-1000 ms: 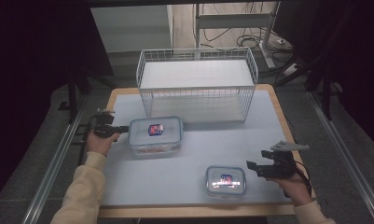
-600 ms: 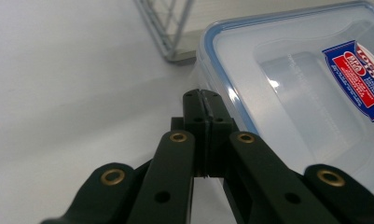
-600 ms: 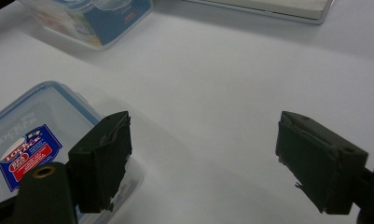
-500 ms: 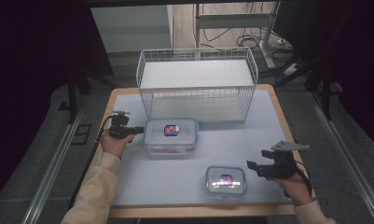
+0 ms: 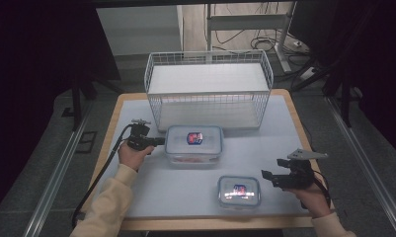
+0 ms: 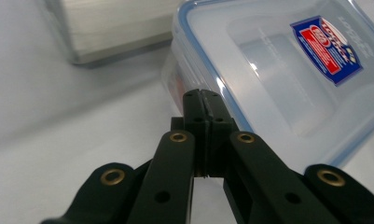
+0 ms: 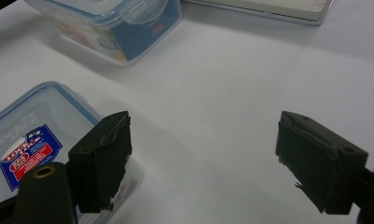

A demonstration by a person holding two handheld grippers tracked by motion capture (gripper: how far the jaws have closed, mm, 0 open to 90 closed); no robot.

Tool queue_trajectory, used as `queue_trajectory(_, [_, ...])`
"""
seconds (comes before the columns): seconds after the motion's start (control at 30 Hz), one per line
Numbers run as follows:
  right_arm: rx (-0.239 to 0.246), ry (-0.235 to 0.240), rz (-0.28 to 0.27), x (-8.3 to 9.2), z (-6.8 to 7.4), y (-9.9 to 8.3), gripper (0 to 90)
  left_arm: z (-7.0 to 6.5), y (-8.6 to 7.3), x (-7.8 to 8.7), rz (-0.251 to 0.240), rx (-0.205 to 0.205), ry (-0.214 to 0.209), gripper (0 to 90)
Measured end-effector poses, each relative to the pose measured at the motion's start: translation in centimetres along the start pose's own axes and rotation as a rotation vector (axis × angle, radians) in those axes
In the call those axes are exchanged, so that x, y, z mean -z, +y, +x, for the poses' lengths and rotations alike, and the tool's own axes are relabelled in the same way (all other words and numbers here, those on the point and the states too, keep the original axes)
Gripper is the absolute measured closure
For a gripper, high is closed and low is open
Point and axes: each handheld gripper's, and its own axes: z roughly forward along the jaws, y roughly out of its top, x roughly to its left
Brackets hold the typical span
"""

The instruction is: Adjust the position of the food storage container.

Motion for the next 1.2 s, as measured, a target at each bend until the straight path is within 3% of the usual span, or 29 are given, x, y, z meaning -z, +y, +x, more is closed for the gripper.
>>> queue_trajectory(0.07, [0.000,-0.001,0.002,-0.1,0.0,0.0,18.1,-0.8,0.0,-0.4,0.003,-0.011,-0.030,90.0])
queue_trajectory(0.37, [0.000,-0.001,0.003,-0.1,0.0,0.0,18.1,-2.6,0.2,-1.3,0.020,-0.047,-0.071,90.0])
queue_trajectory(0.7, [0.001,0.000,-0.004,0.1,0.0,0.0,18.1,-2.8,0.1,-1.3,0.014,-0.052,-0.094,90.0])
queue_trajectory(0.93, [-0.002,-0.001,-0.007,0.2,-0.2,-0.1,18.1,-3.5,-1.0,1.7,-0.044,-0.098,-0.015,90.0])
queue_trajectory(1.2, [0.011,0.011,-0.009,0.0,0.1,0.2,18.1,-3.8,-2.3,3.8,-0.063,-0.110,0.006,88.8])
